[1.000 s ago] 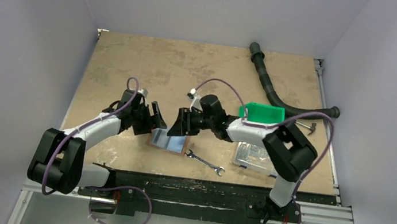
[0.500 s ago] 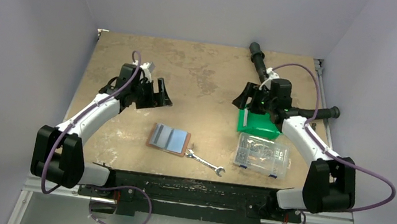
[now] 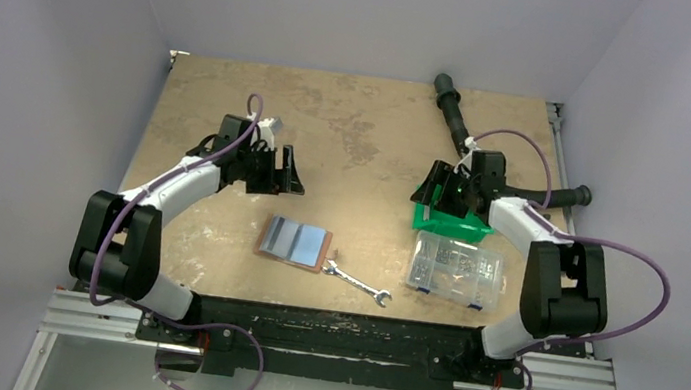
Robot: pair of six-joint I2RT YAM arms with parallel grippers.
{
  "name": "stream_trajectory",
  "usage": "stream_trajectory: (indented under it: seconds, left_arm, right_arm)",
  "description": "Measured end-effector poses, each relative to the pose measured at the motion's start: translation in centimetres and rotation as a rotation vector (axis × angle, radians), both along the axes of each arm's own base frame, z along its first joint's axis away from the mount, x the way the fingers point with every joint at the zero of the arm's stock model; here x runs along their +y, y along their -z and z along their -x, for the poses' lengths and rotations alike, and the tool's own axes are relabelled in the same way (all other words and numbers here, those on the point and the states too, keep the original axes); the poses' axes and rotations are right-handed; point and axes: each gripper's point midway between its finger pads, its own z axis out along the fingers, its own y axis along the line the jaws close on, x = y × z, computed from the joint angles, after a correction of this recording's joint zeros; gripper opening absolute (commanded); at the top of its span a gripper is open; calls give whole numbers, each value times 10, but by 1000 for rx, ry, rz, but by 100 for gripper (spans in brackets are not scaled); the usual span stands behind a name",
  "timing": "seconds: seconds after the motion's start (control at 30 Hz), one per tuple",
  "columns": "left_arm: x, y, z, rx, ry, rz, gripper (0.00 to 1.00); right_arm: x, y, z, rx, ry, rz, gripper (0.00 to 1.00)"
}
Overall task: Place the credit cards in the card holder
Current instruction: Pick up the credit card from the storage box.
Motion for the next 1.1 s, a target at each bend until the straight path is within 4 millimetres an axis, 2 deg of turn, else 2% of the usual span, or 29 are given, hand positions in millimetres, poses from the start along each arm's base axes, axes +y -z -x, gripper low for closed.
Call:
stream_trajectory:
  seconds: [0.17, 0.67, 1.1]
  left_arm:
    - [0, 0, 0, -3, 4, -3, 77]
    - [1, 1, 0, -9, 13, -9, 77]
    - [0, 2, 1, -8, 16, -6, 77]
  right_arm:
    - [6, 8, 3, 27, -24, -32, 73]
    - [10, 3, 5, 32, -35, -95, 44]
    - [12, -8, 6, 7, -44, -114, 32]
